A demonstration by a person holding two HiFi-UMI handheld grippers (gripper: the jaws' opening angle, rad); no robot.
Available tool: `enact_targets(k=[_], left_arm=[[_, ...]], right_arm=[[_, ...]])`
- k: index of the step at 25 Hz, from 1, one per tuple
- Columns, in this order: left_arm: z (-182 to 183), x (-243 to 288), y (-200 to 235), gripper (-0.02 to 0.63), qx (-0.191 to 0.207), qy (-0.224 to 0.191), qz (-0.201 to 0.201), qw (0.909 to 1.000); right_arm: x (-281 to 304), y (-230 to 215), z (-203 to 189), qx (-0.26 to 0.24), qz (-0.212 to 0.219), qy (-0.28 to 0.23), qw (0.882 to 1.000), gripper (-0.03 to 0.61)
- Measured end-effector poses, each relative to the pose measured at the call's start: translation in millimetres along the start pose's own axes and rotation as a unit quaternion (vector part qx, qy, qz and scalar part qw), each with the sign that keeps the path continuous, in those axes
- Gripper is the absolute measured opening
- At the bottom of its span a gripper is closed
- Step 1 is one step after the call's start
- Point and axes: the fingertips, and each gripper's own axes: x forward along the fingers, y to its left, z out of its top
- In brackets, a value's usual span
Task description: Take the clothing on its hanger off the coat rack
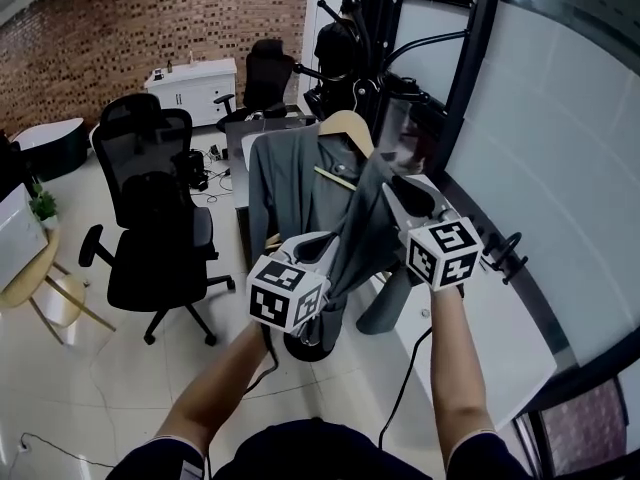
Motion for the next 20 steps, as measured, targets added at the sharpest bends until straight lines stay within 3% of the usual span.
enact_targets(k=[5, 10, 14, 20], left_arm=[[0, 11, -7, 0.012, 0.007, -0.003, 0.008, 0.9999], [5, 15, -3, 0.012, 0.007, -0.006, 0.019, 0.9998], [5, 15, 1, 0.012, 0.008, -0.005, 0.030, 0.9995], [1, 14, 11, 0.012, 0.007, 0.000, 0.047, 0.9989]], right_arm=[[18, -26, -13, -0.024, 0.006, 0.038, 0.999, 0.131], [47, -38, -35, -0.044, 0.034, 0.112, 0.992, 0.215], [65, -38, -60, -0.050, 0.073, 0.174, 0.981, 0.222], [80, -40, -74, -0.035, 0.093, 0.187, 0.977, 0.202]])
